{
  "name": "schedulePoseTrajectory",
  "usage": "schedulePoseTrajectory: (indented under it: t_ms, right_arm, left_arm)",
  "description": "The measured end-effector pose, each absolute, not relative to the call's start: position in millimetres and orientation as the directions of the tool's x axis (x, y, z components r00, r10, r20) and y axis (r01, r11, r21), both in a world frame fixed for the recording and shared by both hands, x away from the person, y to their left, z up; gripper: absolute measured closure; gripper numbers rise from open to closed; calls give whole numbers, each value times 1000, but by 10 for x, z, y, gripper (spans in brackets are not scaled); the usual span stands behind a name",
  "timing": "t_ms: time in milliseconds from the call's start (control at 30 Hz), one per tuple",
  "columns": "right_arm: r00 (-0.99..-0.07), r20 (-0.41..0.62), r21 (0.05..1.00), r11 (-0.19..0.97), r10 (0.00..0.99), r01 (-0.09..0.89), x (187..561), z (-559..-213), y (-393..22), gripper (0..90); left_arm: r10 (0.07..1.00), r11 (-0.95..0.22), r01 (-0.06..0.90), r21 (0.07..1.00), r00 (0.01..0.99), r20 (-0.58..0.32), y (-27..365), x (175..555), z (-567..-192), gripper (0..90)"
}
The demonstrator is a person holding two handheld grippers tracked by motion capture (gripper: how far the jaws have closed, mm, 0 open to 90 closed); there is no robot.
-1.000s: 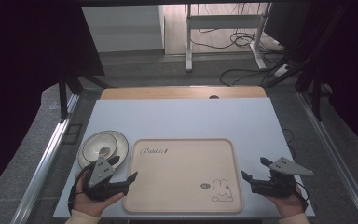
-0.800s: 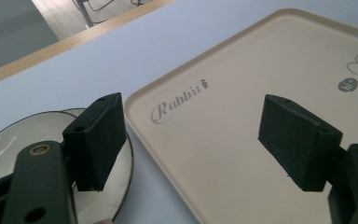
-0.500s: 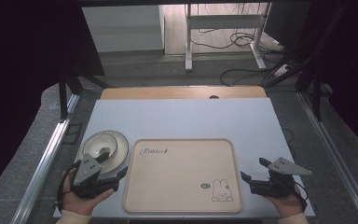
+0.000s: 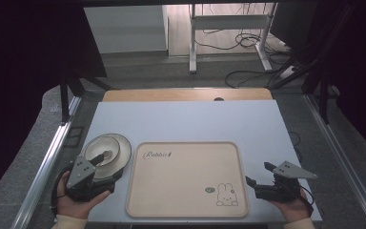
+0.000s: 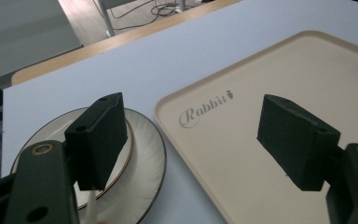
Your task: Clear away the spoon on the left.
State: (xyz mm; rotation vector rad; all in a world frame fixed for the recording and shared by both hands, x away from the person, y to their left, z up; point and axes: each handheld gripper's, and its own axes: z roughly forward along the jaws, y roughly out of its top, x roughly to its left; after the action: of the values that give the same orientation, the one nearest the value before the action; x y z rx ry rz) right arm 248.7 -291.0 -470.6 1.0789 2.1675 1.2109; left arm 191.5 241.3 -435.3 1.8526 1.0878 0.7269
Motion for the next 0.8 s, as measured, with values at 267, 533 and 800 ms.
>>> schedulePoseTrajectory:
  t_ms: [267, 533, 800]
  right_arm:
    - [-608, -3, 842, 330, 794, 427, 2487, -4717, -2901, 139]
    - [-601, -5, 843, 327, 799, 427, 2482, -4708, -2908, 149]
    - [-594, -13, 845, 327, 804, 423, 2481, -4704, -2921, 151]
  left_arm:
    - [910, -243, 414, 877, 411, 58, 2566, 1924, -4378, 242]
    - [927, -228, 446, 866, 370, 54, 2745, 1907, -4490, 241]
    - [946, -209, 470, 858, 319, 56, 2897, 1906, -4602, 239]
